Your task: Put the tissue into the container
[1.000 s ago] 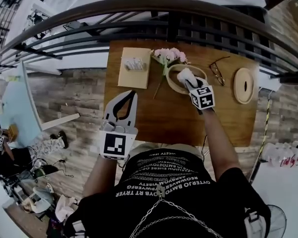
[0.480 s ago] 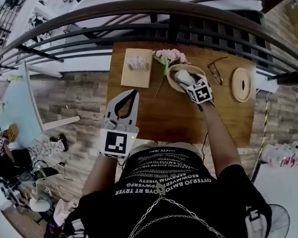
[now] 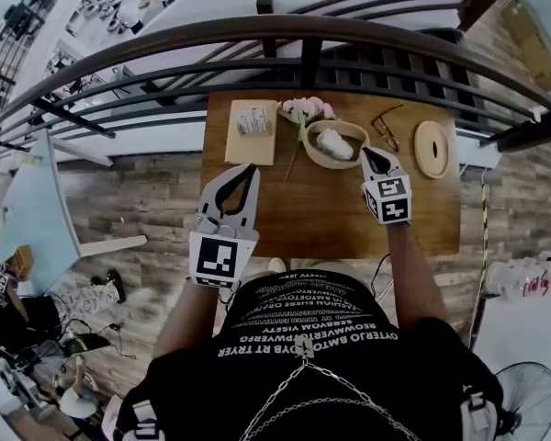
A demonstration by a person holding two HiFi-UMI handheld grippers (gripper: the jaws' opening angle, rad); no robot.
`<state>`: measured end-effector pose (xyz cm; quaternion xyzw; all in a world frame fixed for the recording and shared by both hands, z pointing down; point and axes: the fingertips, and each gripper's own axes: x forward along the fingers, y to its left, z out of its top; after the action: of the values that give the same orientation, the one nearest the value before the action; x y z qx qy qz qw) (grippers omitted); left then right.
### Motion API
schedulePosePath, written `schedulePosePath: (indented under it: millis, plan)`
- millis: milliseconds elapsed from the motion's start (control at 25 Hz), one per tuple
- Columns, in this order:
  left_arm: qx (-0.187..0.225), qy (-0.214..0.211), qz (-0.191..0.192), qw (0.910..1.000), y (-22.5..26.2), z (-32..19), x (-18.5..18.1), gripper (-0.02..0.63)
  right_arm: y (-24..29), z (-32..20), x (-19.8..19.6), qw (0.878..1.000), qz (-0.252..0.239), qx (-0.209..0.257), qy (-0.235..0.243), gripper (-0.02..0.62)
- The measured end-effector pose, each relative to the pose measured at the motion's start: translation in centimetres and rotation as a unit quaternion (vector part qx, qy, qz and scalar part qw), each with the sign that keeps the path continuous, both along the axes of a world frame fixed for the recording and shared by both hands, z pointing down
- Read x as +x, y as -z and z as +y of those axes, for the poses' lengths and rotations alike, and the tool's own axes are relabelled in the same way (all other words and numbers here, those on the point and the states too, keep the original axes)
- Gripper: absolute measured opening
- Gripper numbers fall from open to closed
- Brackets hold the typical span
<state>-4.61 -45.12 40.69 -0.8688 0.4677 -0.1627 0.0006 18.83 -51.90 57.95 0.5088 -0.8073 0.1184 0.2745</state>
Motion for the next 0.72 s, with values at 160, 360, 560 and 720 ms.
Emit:
schedulePosePath:
  millis: [160,360,560,720]
  plan:
    - [0.012,-0.012,0.005,0.9998,0.8,1.3,-0.4,0.025,4.9,3.2,0.1,0.998,-0.028,0.050,-0.023,0.015]
    - [0.022,-0.021,0.009,0.9995,1.4,3.4,-0.9,0.025,10.0,8.2,0.1,0.994,-0.047,0.096,-0.036,0.015]
    - [0.028,-0.033,0.010,0.9990,1.6,5.3,-1.4,0.025,13.8,12.6,-0.7,0.989,-0.061,0.127,-0.036,0.014]
    - [0.033,-0.044,0.014,0.9984,1.9,6.9,-1.7,0.025,15.5,14.9,-1.5,0.987,-0.058,0.143,-0.038,0.014]
